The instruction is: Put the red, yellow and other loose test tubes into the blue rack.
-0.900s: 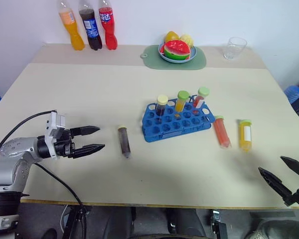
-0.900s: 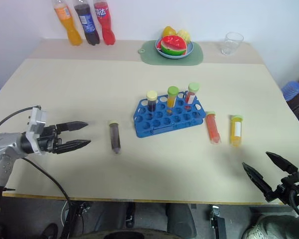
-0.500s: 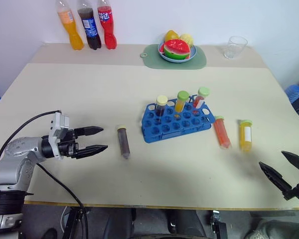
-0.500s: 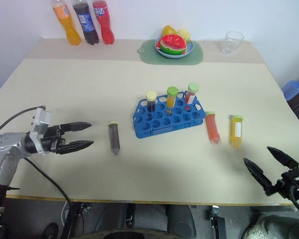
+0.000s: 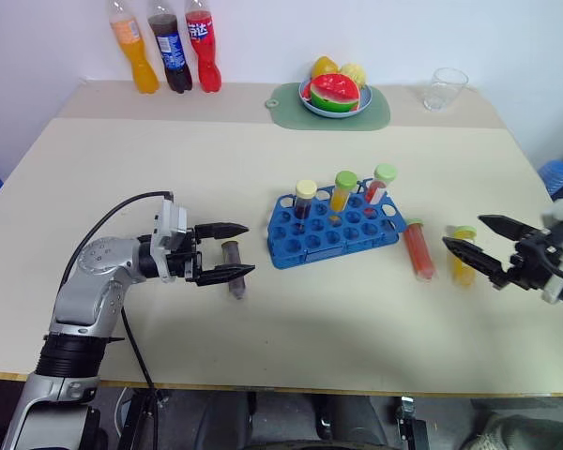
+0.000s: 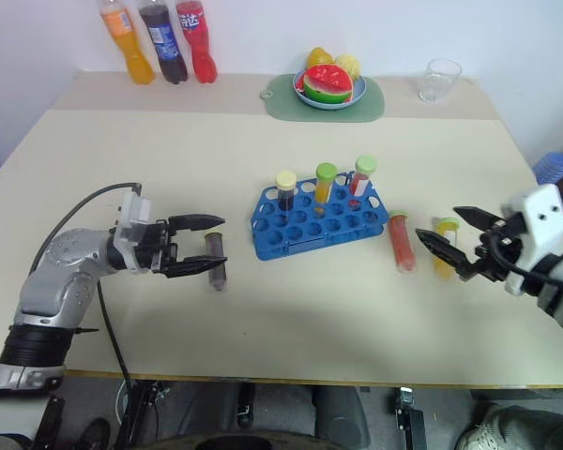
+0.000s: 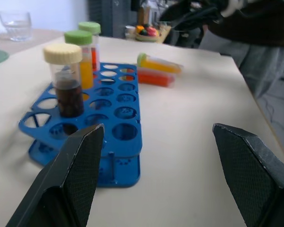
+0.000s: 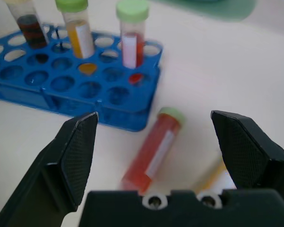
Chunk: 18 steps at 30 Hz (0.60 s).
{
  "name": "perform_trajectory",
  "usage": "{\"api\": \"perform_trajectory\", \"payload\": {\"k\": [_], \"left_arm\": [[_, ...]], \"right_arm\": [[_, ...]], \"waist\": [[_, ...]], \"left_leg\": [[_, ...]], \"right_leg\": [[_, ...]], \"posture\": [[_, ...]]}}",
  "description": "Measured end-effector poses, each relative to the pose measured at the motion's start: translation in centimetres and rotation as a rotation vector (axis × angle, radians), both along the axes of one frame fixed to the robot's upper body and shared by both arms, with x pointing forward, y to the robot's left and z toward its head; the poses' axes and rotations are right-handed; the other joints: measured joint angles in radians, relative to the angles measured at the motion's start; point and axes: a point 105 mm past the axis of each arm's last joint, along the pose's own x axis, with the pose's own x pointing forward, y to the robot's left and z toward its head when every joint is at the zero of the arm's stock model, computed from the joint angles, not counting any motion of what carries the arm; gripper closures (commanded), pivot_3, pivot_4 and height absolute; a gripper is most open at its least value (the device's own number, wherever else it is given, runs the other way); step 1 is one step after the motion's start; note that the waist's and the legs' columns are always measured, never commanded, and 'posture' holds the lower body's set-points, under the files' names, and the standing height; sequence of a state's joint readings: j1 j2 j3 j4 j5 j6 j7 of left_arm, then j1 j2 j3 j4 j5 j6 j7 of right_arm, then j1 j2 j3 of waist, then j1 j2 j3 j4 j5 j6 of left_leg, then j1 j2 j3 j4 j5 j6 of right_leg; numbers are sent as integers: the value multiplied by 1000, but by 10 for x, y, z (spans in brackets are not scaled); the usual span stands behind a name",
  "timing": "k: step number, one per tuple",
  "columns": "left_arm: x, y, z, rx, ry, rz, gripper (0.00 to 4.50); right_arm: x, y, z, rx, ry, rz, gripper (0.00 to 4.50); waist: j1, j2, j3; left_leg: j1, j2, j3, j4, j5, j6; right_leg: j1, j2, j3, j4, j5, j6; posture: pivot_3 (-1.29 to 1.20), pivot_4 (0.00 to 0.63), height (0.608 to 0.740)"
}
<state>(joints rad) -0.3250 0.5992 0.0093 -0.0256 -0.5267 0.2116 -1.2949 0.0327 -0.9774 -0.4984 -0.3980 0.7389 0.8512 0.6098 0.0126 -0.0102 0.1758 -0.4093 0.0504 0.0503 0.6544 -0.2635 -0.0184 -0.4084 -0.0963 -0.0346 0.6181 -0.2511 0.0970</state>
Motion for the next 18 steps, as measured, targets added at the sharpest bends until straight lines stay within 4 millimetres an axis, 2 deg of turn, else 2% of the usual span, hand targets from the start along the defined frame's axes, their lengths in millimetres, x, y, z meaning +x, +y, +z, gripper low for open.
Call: {"api": "perform_trajectory", "payload": {"k": [4,11,15,18], "left_arm": [[-1,-2,-7,16,14,-4,726],[-4,-7,-10,12,24,-13,726],[-6,-9,-12,9,26,-5,726],[-9,-10,-12,12,20,-2,726]], "right_arm": [[12,1,-7,48,177,-23,261],[53,1,-5,92,357,-123,261],[69,8,-23,126,468,-145,261],[75,5,-34,117,527,-172,261]], "waist": [[-1,0,0],[-6,0,0],[-3,1,0],[-1,1,0]], "left_leg": [[0,0,0,1,0,0],[-2,1,0,5,0,0],[-3,0,0,7,-1,1],[-6,0,0,7,-1,1]], "right_leg": [[0,0,0,1,0,0],[-1,0,0,3,0,0],[-2,0,0,3,0,1],[-4,0,0,3,2,3]], "posture": [[0,150,740],[0,150,740],[0,150,740],[0,150,740]]}}
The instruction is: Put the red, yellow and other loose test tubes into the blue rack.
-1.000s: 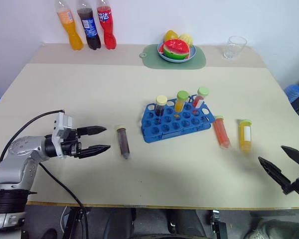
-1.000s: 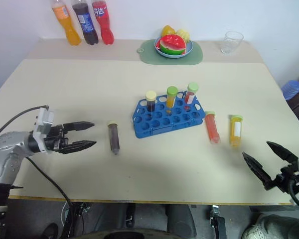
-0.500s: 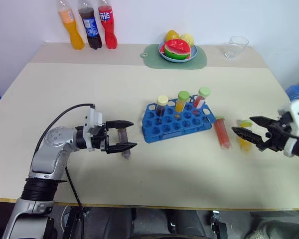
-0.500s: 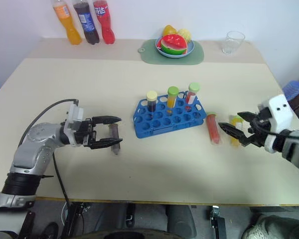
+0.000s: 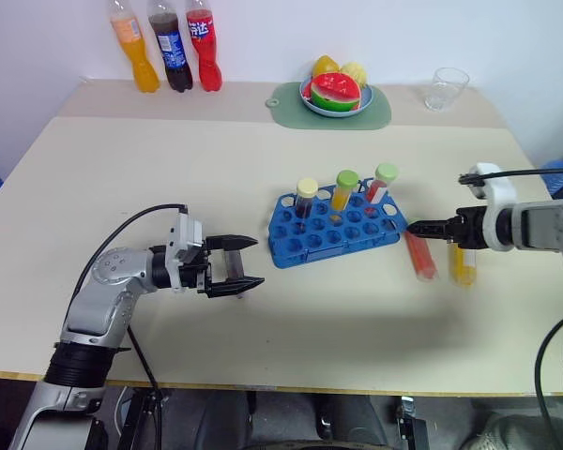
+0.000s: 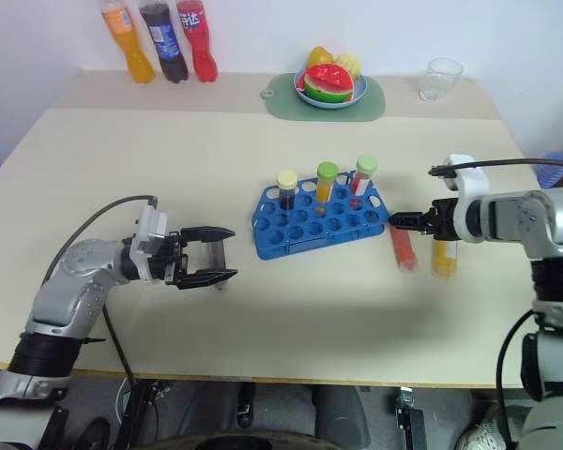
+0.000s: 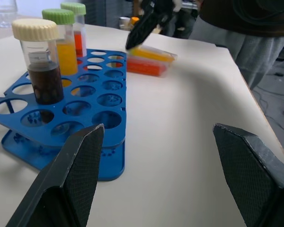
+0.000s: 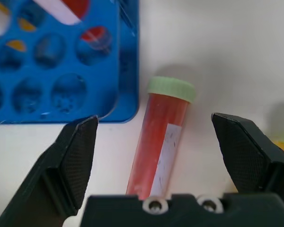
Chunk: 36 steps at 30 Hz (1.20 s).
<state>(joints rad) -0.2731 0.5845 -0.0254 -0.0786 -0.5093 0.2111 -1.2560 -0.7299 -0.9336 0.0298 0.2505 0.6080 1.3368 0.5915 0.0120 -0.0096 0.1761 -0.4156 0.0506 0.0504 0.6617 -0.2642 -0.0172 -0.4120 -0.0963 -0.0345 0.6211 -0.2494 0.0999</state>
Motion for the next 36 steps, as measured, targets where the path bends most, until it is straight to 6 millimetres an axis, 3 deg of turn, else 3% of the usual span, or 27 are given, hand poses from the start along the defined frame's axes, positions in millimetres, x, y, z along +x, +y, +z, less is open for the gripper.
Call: {"api": "perform_trajectory", "payload": {"k": [5,8,13,14,20,23,29,36], "left_arm": [[-5,1,-3,6,14,15,726],[-8,0,-4,5,18,24,660],[-10,0,-4,4,32,38,660],[-10,0,-4,2,30,39,660],[-10,0,-2,-4,28,42,660],[-9,0,-2,-6,26,49,660],[-7,-1,0,-9,23,51,660],[0,-3,5,-20,9,48,660]], "right_arm": [[6,-7,-18,-36,66,-22,261],[12,-8,-21,-66,66,1,1153],[16,-6,-24,-91,70,29,3581],[16,-5,-24,-90,68,36,3731],[15,1,-20,-99,47,70,3731],[15,5,-5,-96,-41,86,3731],[7,-8,43,-218,-359,-1,3731],[-3,18,51,-35,-754,-134,3731]], "waist": [[-4,0,0],[-11,-1,-1],[-25,-1,-1],[-27,-1,-1],[-25,0,0],[-24,1,0],[-14,1,0],[-19,1,0]], "left_leg": [[0,0,0,0,0,0],[1,0,0,1,0,0],[2,0,0,1,0,0],[3,0,0,1,0,0],[3,0,0,1,0,0],[2,0,0,1,0,0],[-3,0,0,2,0,0],[-3,0,0,2,0,-1]], "right_leg": [[0,0,0,0,0,1],[0,0,0,2,0,1],[0,0,0,5,0,1],[0,0,0,5,0,1],[-1,0,0,8,0,1],[-2,0,0,8,0,1],[-6,0,0,9,1,2],[-7,1,1,10,1,2]], "posture": [[0,150,740],[0,150,740],[0,150,740],[0,150,740],[0,150,740],[0,150,740],[0,150,740],[0,150,740]]}}
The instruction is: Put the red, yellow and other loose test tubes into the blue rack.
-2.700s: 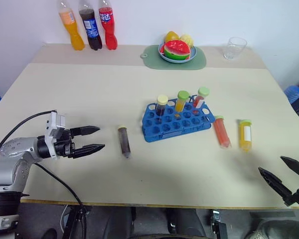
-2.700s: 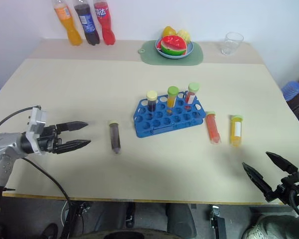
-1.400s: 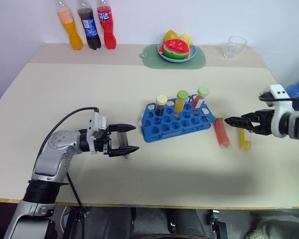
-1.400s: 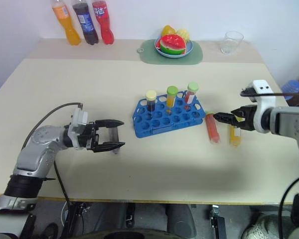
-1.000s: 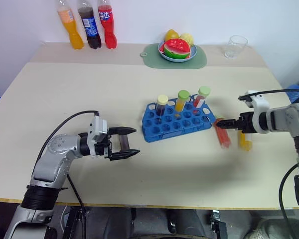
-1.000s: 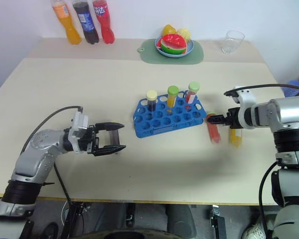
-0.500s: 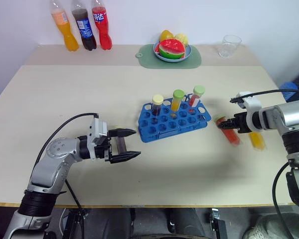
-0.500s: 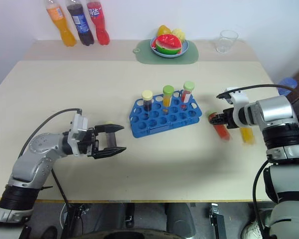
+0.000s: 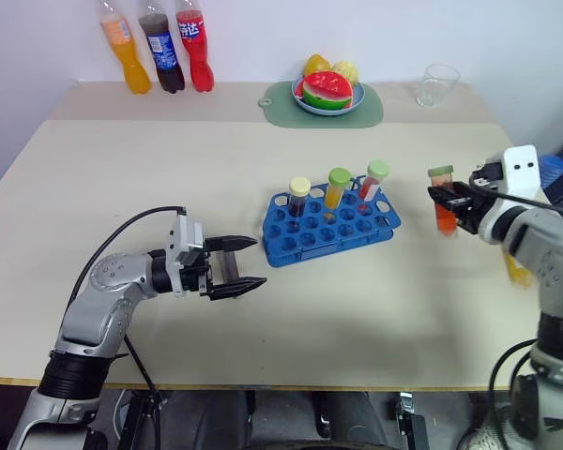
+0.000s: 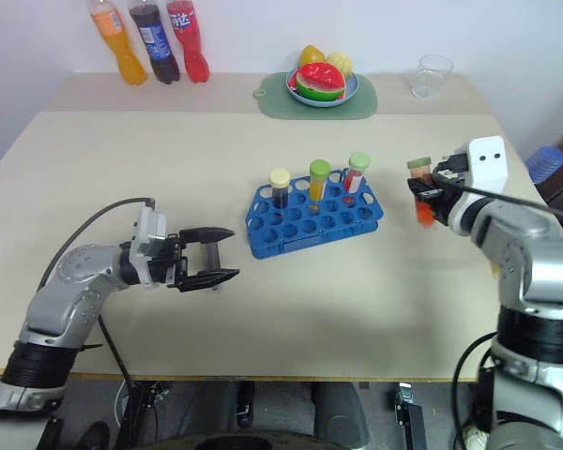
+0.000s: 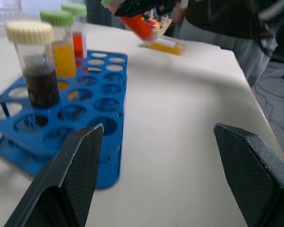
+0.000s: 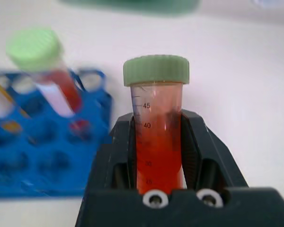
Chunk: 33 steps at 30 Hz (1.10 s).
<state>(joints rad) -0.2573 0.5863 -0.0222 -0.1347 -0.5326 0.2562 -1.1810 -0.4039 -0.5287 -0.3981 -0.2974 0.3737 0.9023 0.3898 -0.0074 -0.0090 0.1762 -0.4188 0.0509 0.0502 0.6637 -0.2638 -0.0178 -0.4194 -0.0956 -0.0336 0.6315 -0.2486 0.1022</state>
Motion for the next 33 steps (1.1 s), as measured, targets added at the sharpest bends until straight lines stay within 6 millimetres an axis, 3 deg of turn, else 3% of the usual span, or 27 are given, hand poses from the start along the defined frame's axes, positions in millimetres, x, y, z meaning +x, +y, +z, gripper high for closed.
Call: {"api": "perform_trajectory", "payload": {"k": [4,10,19,22,33], "left_arm": [[5,-1,0,-14,10,4,660],[8,0,-2,-23,22,3,660],[9,0,-1,-22,17,5,660],[9,1,0,-20,18,8,660],[8,5,0,-5,20,36,660]], "right_arm": [[-6,16,6,113,-233,-36,3731],[-11,39,7,130,-399,-38,3731],[-8,72,-24,87,-425,67,3731],[-4,73,-36,77,-416,67,3731],[8,69,-49,85,-446,56,3731]], "waist": [[-4,0,0],[-6,0,0],[-6,0,0],[-6,0,0],[-6,0,0]], "left_leg": [[0,0,0,0,0,0],[0,0,0,0,0,0],[0,0,0,0,0,0],[0,0,0,0,0,0],[4,0,0,0,0,0]], "right_leg": [[0,0,0,0,0,0],[0,1,0,1,0,0],[0,0,0,1,0,0],[0,0,0,1,0,0],[4,0,1,1,0,0]], "posture": [[0,150,740],[0,150,740],[0,150,740],[0,150,740],[0,150,740]]}}
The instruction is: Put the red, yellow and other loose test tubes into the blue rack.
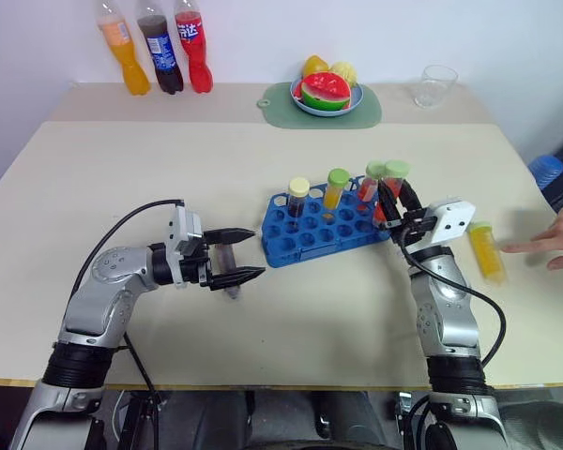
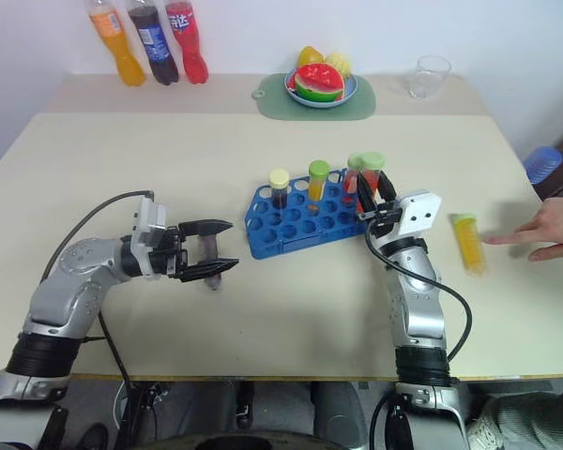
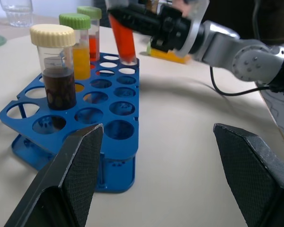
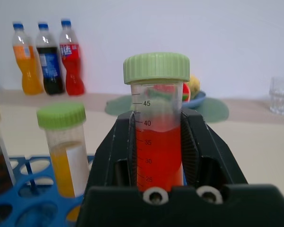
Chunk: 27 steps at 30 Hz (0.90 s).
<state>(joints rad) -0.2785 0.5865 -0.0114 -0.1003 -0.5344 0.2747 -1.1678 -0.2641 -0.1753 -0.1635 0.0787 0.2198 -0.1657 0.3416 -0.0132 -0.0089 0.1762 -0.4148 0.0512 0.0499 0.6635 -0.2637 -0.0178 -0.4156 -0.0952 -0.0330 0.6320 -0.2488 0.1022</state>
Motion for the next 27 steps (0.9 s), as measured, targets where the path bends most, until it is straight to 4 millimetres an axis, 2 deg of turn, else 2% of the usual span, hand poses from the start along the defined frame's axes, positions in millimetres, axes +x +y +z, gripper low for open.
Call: {"api": "perform_trajectory", "payload": {"k": [5,8,12,13,16,20,24,27], "left_arm": [[0,0,1,0,-3,8,660],[0,1,2,-1,-8,12,660],[0,1,1,-1,-2,14,660],[0,1,1,-1,-2,15,660],[0,1,1,-2,-2,14,660],[0,-1,1,-12,-3,9,660],[0,-7,-1,-30,3,-5,660],[-1,-12,-2,-47,9,-18,660]], "right_arm": [[2,3,-8,22,-5,-2,3731],[2,3,-11,20,-13,2,2260],[-3,2,-26,-21,21,12,288],[-4,1,-27,-54,24,11,21],[-12,-6,-19,-146,9,9,21],[-34,-12,-7,-316,50,69,21],[-68,-15,0,-406,217,188,21],[-76,-32,6,-414,411,172,21]], "waist": [[-3,0,0],[-3,0,0],[-1,1,1],[0,1,1],[1,1,1],[2,1,1],[5,1,0],[2,0,0]], "left_leg": [[7,0,0,0,0,0],[7,0,0,0,0,0],[6,0,0,-1,0,0],[6,0,0,-1,0,0],[6,0,0,-1,0,0],[6,0,0,-1,0,0],[6,0,0,-1,0,0],[6,0,0,0,0,0]], "right_leg": [[6,0,0,0,-1,-1],[6,0,0,0,-1,-1],[6,0,0,0,0,0],[6,0,0,0,0,0],[6,0,0,-1,-1,-1],[6,0,0,-1,-2,-3],[6,0,0,-2,-2,-4],[6,-1,1,-2,-3,-4]], "posture": [[0,150,740],[0,150,740],[0,150,740],[0,150,740],[0,150,740],[0,150,740],[0,150,740],[0,150,740]]}}
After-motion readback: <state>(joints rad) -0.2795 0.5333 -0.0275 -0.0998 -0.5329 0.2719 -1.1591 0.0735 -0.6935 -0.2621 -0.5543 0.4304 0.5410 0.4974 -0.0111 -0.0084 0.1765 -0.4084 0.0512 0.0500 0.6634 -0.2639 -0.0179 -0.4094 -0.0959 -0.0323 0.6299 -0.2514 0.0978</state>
